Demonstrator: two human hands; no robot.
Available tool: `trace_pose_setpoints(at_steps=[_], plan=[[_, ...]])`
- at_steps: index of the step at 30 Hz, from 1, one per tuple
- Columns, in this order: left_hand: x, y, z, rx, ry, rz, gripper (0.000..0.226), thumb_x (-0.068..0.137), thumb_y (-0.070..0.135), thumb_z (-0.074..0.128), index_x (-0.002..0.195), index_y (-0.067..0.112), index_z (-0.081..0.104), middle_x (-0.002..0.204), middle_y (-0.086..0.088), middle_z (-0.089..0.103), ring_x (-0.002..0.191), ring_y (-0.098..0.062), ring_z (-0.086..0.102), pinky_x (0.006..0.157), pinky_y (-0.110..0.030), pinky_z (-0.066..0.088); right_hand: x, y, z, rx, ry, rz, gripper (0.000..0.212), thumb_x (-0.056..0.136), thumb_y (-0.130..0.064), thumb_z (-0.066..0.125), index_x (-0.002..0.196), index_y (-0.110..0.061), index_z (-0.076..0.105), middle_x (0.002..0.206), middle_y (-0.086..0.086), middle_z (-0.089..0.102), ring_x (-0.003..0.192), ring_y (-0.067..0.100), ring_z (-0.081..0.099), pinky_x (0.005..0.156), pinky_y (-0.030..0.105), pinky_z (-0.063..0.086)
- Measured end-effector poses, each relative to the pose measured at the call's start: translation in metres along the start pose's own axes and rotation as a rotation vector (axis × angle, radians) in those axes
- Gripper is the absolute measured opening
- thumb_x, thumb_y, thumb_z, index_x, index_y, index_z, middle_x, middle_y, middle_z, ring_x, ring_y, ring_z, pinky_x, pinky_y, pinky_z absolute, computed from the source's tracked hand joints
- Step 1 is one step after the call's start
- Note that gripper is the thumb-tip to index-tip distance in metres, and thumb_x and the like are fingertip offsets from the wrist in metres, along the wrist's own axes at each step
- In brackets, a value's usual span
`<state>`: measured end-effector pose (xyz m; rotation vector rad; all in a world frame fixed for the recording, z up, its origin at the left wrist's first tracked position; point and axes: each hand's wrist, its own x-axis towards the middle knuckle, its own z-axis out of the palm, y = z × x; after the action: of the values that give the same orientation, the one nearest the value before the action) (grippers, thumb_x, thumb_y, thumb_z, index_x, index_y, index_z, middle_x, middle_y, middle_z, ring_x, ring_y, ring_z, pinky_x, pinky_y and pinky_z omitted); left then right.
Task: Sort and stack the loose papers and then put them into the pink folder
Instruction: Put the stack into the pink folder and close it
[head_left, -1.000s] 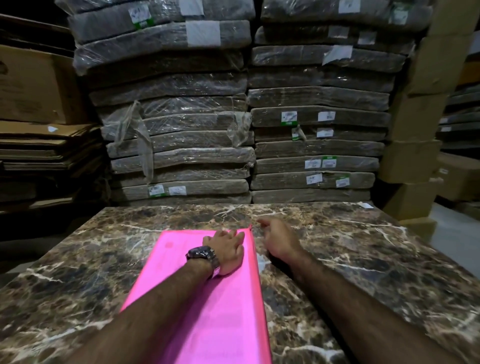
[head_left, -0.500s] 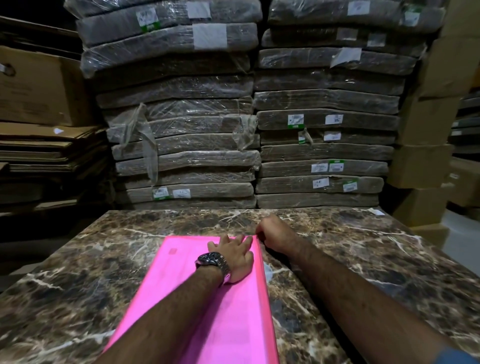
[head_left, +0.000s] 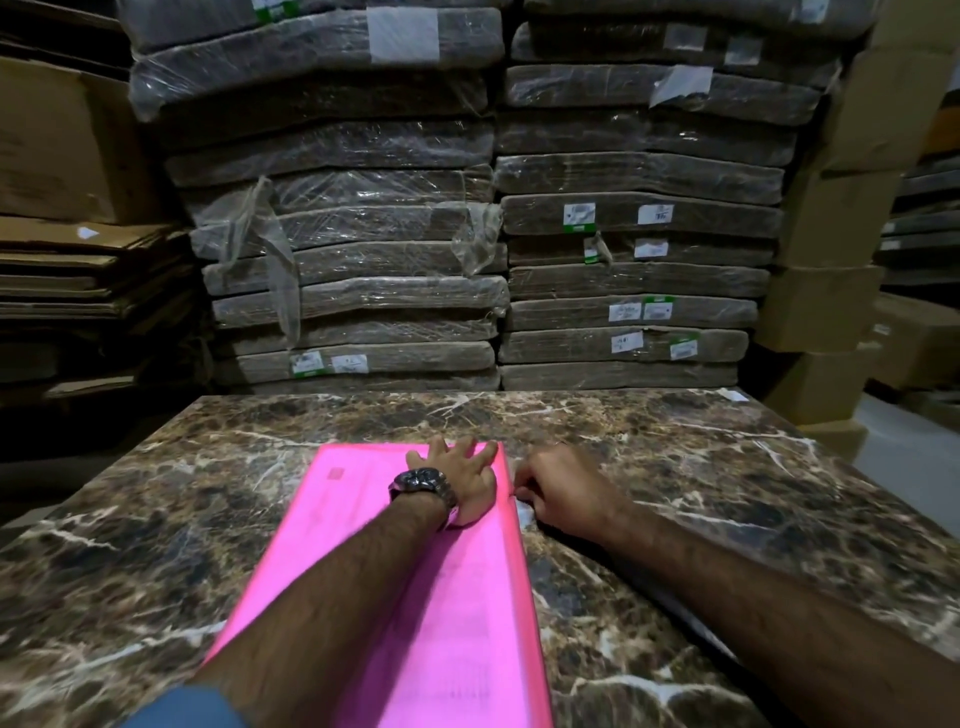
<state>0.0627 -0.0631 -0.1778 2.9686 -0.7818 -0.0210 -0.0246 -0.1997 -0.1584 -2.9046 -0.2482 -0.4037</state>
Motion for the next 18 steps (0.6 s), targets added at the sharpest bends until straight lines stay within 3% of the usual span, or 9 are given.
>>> trace_pose_setpoints(at_steps=[6, 10, 13, 18], plan=[[-0.007, 0.004, -0.003, 0.005, -0.004, -0.014, 0.052, 0.094, 0.04, 0.022, 0.146, 0.04, 0.021, 0.155, 0.006, 0.021, 0.139, -0.032, 0.018, 0.104, -0.063, 0.019, -0.063, -0.022, -0.006, 0.255, 0.032, 0.064, 0.01, 0.081, -0.017, 0.068, 0.077, -0.013, 0.077, 0.075, -0.002, 0.072, 0.074, 0.009, 0.064, 0.068, 0.022, 0.045], [-0.02, 0.011, -0.01, 0.064, 0.097, -0.006, 0.047, 0.094, 0.041, 0.024, 0.134, 0.025, 0.043, 0.14, -0.009, 0.043, 0.128, -0.033, 0.038, 0.097, -0.054, 0.036, -0.083, -0.03, -0.007, 0.409, 0.064, 0.195, 0.009, 0.081, -0.016, 0.072, 0.073, -0.017, 0.077, 0.065, -0.01, 0.069, 0.063, 0.0, 0.062, 0.059, 0.014, 0.044], [-0.039, 0.014, -0.011, 0.042, 0.042, 0.104, 0.049, 0.095, 0.047, 0.02, 0.135, 0.023, 0.039, 0.137, -0.011, 0.044, 0.122, -0.034, 0.045, 0.094, -0.051, 0.042, -0.085, -0.031, -0.002, 0.553, 0.127, 0.28, 0.011, 0.076, -0.012, 0.075, 0.069, -0.021, 0.077, 0.055, -0.012, 0.066, 0.052, -0.005, 0.057, 0.052, 0.011, 0.04], [-0.089, 0.021, -0.001, -0.004, -0.047, 0.147, 0.052, 0.097, 0.048, 0.015, 0.148, 0.036, 0.018, 0.157, 0.0, 0.018, 0.143, -0.025, 0.02, 0.11, -0.061, 0.019, -0.088, -0.033, 0.0, 0.58, 0.181, 0.338, 0.003, 0.074, -0.016, 0.079, 0.072, -0.015, 0.078, 0.062, -0.005, 0.071, 0.053, 0.0, 0.057, 0.051, 0.016, 0.043]])
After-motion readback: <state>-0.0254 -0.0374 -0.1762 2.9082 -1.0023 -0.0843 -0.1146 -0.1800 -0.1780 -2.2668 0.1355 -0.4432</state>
